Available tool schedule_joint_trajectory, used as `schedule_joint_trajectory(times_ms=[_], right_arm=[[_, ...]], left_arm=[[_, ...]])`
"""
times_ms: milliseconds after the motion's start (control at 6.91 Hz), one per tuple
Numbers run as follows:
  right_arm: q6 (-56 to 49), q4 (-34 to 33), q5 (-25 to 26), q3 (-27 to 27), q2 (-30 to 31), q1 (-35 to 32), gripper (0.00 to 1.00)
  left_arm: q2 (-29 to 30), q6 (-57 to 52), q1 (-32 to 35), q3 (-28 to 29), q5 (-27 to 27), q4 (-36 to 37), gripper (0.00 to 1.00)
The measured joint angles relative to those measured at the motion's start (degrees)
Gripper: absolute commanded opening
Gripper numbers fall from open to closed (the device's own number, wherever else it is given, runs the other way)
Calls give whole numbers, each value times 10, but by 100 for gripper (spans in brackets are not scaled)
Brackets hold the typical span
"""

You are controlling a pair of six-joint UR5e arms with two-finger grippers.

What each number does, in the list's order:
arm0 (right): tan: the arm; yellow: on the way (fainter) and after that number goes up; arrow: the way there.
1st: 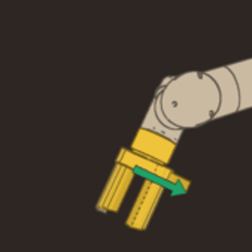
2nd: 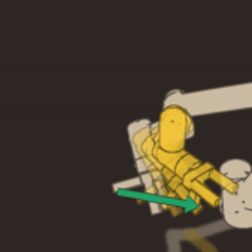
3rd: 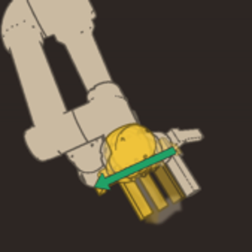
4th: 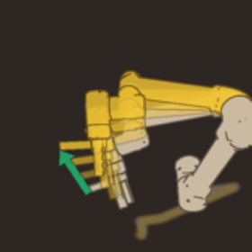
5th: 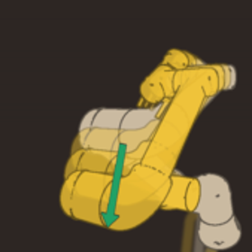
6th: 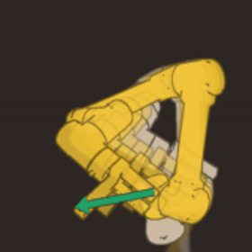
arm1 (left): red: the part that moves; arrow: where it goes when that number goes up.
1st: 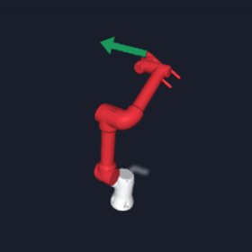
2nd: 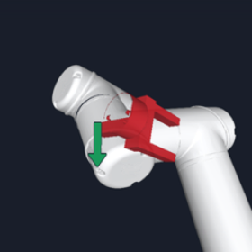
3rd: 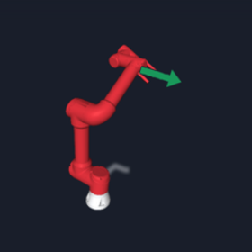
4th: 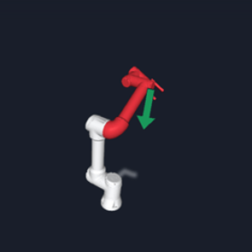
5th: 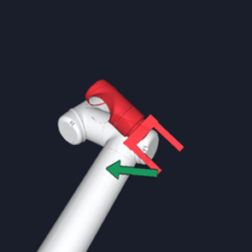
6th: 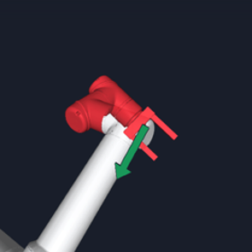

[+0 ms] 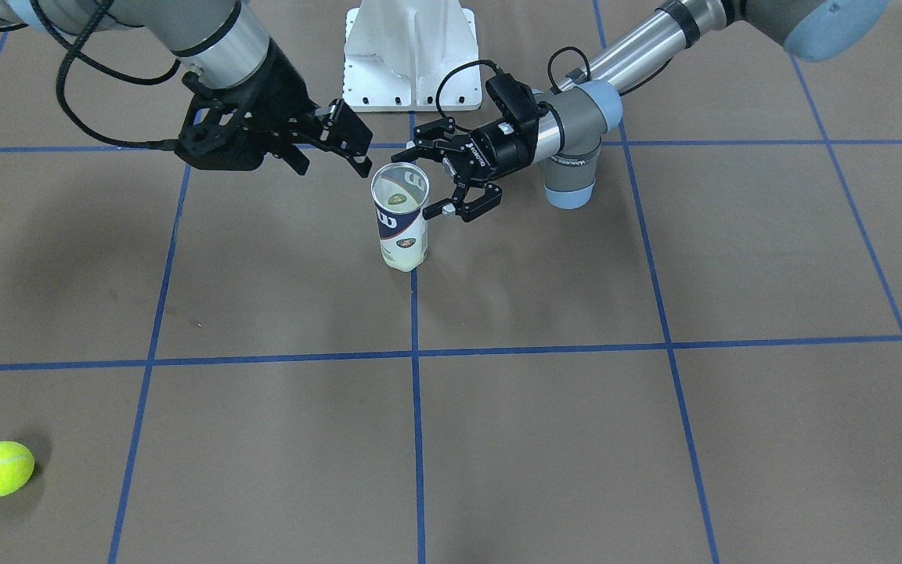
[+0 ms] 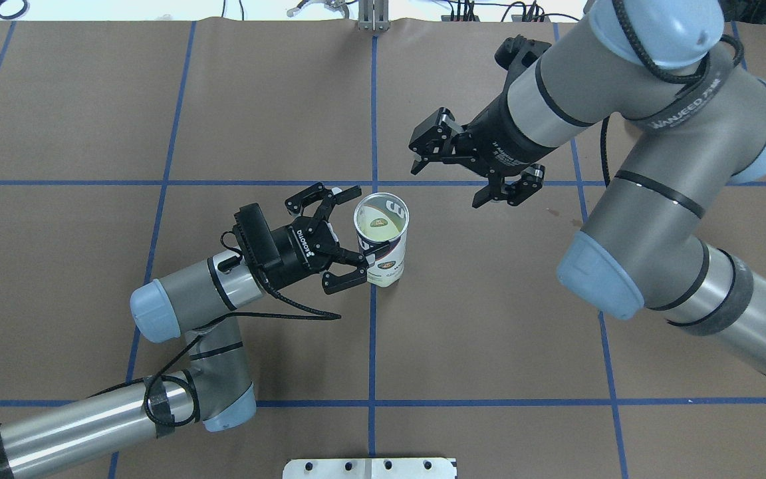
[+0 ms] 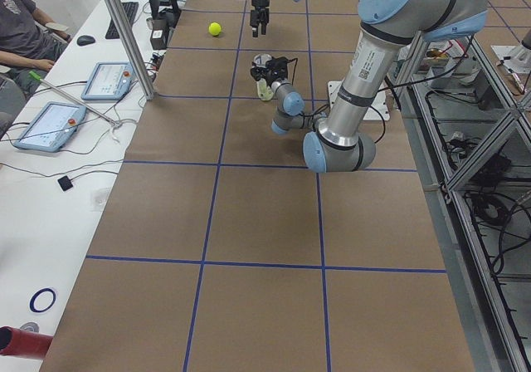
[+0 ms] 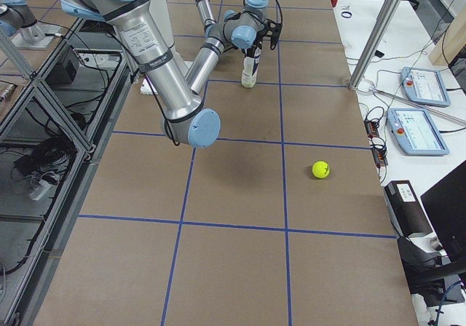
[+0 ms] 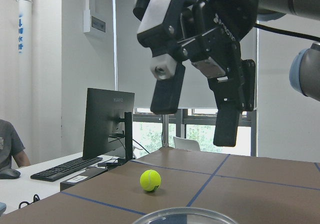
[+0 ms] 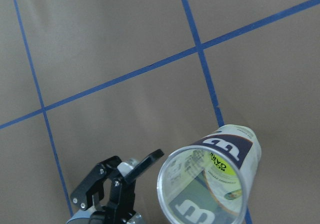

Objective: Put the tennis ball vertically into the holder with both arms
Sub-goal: 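Open the right gripper and raise it away from the can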

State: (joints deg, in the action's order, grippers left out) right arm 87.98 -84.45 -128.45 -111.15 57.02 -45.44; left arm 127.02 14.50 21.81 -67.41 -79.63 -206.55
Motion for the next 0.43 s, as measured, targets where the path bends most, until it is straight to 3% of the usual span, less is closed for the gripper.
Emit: schedule_joint_trajectory(times_ms=[434], right_arm=[[-85,0,-53,3,55,-68,99]], left_arm=[[2,0,-4,0,0,4,99]])
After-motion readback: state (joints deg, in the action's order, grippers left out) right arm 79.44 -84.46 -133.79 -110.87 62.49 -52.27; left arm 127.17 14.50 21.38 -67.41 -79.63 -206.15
